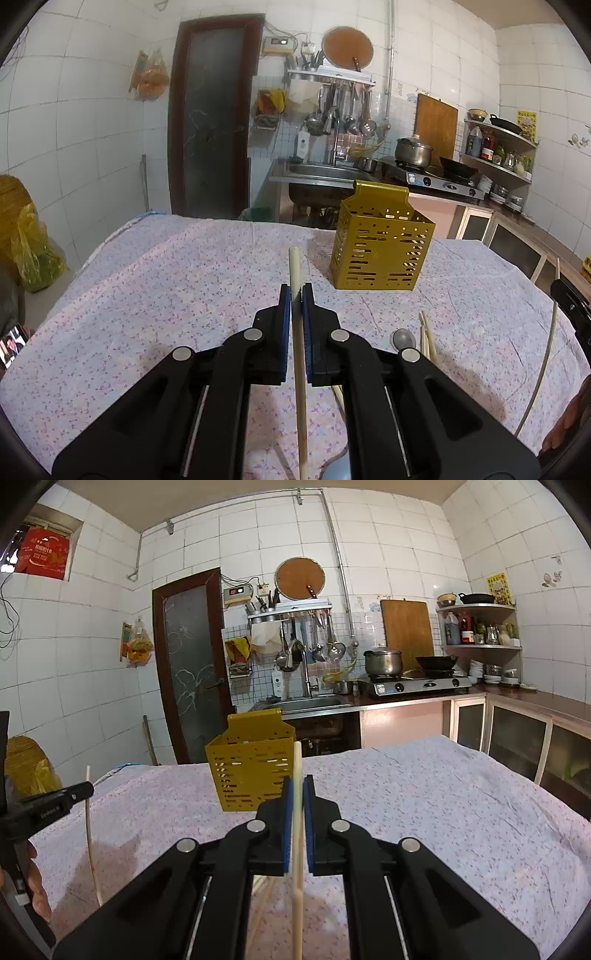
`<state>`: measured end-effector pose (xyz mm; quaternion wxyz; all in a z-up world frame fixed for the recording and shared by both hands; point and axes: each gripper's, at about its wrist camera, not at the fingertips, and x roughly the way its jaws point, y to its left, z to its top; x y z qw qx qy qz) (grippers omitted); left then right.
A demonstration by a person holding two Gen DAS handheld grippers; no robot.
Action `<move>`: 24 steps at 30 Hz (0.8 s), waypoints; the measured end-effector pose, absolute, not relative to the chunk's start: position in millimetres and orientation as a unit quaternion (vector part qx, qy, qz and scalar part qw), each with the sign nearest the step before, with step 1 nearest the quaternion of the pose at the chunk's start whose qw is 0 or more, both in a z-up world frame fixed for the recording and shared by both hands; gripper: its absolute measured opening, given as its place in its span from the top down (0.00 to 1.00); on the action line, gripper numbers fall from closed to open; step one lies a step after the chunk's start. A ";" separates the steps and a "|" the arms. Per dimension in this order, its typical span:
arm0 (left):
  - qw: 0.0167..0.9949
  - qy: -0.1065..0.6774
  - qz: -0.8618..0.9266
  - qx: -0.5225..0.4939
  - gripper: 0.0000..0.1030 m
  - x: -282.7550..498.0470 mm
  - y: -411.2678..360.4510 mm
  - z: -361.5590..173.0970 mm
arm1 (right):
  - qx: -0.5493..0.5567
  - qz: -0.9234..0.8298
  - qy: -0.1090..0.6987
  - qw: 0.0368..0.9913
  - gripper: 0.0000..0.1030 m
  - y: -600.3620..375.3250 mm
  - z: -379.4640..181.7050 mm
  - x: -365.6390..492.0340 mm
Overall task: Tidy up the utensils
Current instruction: 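Lift both held chopsticks and carry them over the yellow caddy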
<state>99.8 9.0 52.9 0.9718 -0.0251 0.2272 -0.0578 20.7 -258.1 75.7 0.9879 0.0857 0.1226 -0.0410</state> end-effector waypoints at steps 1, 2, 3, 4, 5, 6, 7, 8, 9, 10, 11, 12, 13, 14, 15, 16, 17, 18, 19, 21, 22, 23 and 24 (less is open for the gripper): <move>0.973 0.224 -0.057 -0.022 0.95 97.4 9.0 52.5 | 0.086 -0.041 0.118 0.988 0.94 -256.8 74.4 16.3; 0.974 0.220 -0.056 -0.018 0.95 95.0 8.9 52.5 | 0.086 -0.041 0.116 0.989 0.94 -257.2 73.1 14.1; 0.975 0.214 -0.055 -0.017 0.95 90.8 9.0 52.8 | 0.085 -0.042 0.115 0.989 0.94 -257.4 70.8 10.2; 0.976 0.211 -0.055 -0.016 0.95 88.9 8.2 53.3 | 0.083 -0.043 0.115 0.989 0.94 -258.1 68.9 9.1; 0.976 0.208 -0.056 -0.015 0.95 85.8 8.1 54.0 | 0.082 -0.045 0.116 0.989 0.94 -257.7 66.8 6.2; 0.977 0.207 -0.058 -0.014 0.95 84.4 6.7 55.2 | 0.080 -0.046 0.115 0.989 0.94 -258.2 65.6 4.5; 0.977 0.206 -0.059 -0.013 0.95 83.8 7.1 55.6 | 0.079 -0.047 0.113 0.989 0.94 -258.2 65.2 2.2; 0.977 0.205 -0.062 -0.012 0.95 81.7 7.1 56.9 | 0.080 -0.050 0.108 0.990 0.94 -258.4 65.9 -1.0; 0.977 0.204 -0.064 -0.013 0.95 80.5 6.7 57.7 | 0.081 -0.049 0.106 0.990 0.94 -258.4 66.8 -2.6; 0.976 0.205 -0.067 -0.013 0.95 82.4 6.6 58.9 | 0.084 -0.048 0.106 0.990 0.94 -259.3 68.5 -2.3; 0.976 0.205 -0.069 -0.015 0.95 81.2 7.0 60.0 | 0.087 -0.046 0.104 0.990 0.94 -259.6 70.6 -2.9; 0.976 0.206 -0.073 -0.018 0.95 80.0 7.6 61.8 | 0.087 -0.045 0.102 0.990 0.94 -259.1 71.8 -3.7; 0.976 0.205 -0.076 -0.019 0.95 78.6 8.0 63.4 | 0.084 -0.045 0.098 0.991 0.94 -258.6 74.5 -4.0; 0.976 0.203 -0.079 -0.019 0.96 76.9 7.9 66.3 | 0.083 -0.043 0.093 0.991 0.94 -258.0 77.8 -3.5; 0.976 0.199 -0.080 -0.018 0.96 75.8 7.8 69.0 | 0.081 -0.043 0.088 0.992 0.94 -257.0 81.0 -3.3; 0.977 0.197 -0.082 -0.018 0.96 75.0 7.5 70.4 | 0.079 -0.042 0.083 0.992 0.94 -256.5 83.7 -2.5; 0.977 0.194 -0.083 -0.017 0.96 74.5 7.0 72.6 | 0.078 -0.041 0.079 0.993 0.94 -256.1 85.8 -2.1; 0.978 0.190 -0.085 -0.017 0.96 74.2 6.0 76.0 | 0.075 -0.040 0.073 0.994 0.94 -255.1 89.4 0.4; 0.978 0.188 -0.087 -0.018 0.96 74.6 5.9 78.5 | 0.071 -0.039 0.068 0.994 0.94 -254.0 92.7 4.0; 0.979 0.184 -0.091 -0.021 0.96 79.3 4.9 84.2 | 0.066 -0.037 0.061 0.995 0.94 -252.3 98.0 13.1; 0.979 0.183 -0.091 -0.022 0.96 82.2 3.8 85.8 | 0.065 -0.035 0.059 0.996 0.94 -251.7 100.4 17.4; 0.979 0.180 -0.091 -0.024 0.96 86.4 2.8 89.4 | 0.064 -0.033 0.056 0.996 0.94 -250.8 102.9 22.0; 0.980 0.177 -0.091 -0.025 0.96 89.2 1.6 92.8 | 0.064 -0.030 0.053 0.996 0.94 -250.1 106.6 28.6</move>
